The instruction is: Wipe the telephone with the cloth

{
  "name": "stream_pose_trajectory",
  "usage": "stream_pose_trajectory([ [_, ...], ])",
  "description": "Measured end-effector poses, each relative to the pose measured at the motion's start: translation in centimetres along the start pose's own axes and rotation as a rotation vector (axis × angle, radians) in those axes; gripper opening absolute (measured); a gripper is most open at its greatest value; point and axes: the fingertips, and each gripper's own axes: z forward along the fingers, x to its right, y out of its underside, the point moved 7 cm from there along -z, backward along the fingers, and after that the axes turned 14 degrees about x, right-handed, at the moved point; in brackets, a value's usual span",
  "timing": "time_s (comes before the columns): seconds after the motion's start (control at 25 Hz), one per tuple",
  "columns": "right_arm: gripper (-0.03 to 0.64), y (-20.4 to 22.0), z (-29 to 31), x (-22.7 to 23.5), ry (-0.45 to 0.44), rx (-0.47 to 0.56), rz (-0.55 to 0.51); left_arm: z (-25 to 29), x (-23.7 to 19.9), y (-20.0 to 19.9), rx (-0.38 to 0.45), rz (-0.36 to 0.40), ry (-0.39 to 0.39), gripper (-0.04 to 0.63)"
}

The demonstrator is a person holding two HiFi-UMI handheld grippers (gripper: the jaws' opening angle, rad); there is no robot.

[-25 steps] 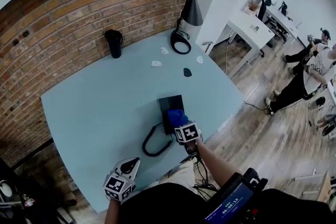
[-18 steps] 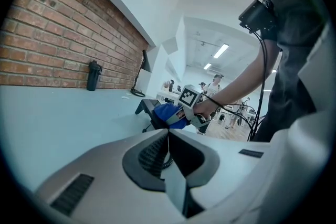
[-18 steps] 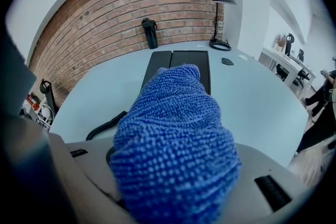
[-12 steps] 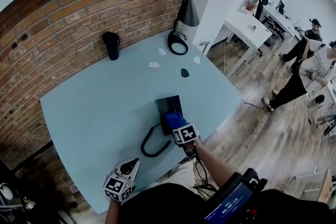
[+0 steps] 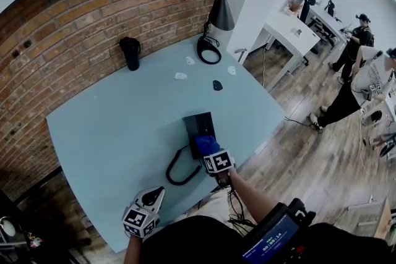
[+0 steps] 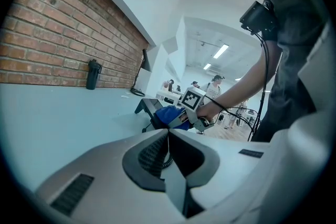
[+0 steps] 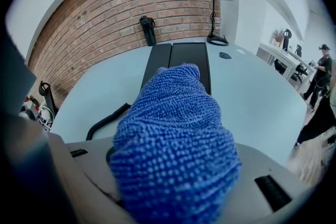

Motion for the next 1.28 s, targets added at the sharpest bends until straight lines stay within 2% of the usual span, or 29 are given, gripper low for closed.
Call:
stream_pose_trajectory([
  [0.2,0.19,0.1,-0.1,0.2,-0.029,-0.018,0.023,0.0,-0.1,0.1,-0.001,-0.004,-0.004,0.02],
  [0.4,0.19,-0.7,-0.1,1.6,-0.175,-0.182,0.147,-0.4,-0.5,0.0,0.0,-0.017,-0.025,0.02],
  [0.48,0.192,-2.1,-0.1,2.4,-0.19,-0.209,0.115,-0.6,-0.7,-0.1,0.002,-0.019,-0.037,0.02],
  [0.56,0.193,-4.2,-0.2,3.4,-0.14,-0.193,0.002,-0.7,-0.9,-0.1,0.003,-0.023,-0.047,0.02],
  [0.68,0.196,-7.8,-0.3,5.0,0.006,-0.186,-0.281,-0.7,-1.0,0.0,-0.003,-0.03,-0.052,0.02],
  [0.76,0.199,-10.7,0.1,6.0,0.14,-0.16,-0.575,-0.5,-1.0,0.0,-0.011,-0.032,-0.049,0.02],
  [0.84,0.201,-12.6,0.7,6.9,0.283,-0.184,-0.914,-0.3,-1.0,0.0,-0.016,-0.028,-0.045,0.02],
  [0.92,0.201,-13.3,1.5,7.1,0.355,-0.254,-1.21,0.0,-1.1,-0.2,-0.017,-0.027,-0.045,0.02],
  [0.96,0.201,-13.3,2.0,6.9,0.359,-0.286,-1.301,0.1,-1.2,-0.3,-0.012,-0.026,-0.048,0.02],
  [1.04,0.2,-13.1,3.0,6.2,0.326,-0.326,-1.362,0.4,-1.4,-0.4,-0.002,-0.026,-0.053,0.02],
  [1.16,0.199,-11.7,4.1,4.9,0.272,-0.387,-1.364,0.6,-1.4,-0.4,-0.002,-0.029,-0.057,0.02],
  [1.28,0.199,-10.6,4.6,4.2,0.338,-0.434,-1.437,0.5,-1.6,-0.3,-0.005,-0.034,-0.065,0.02],
])
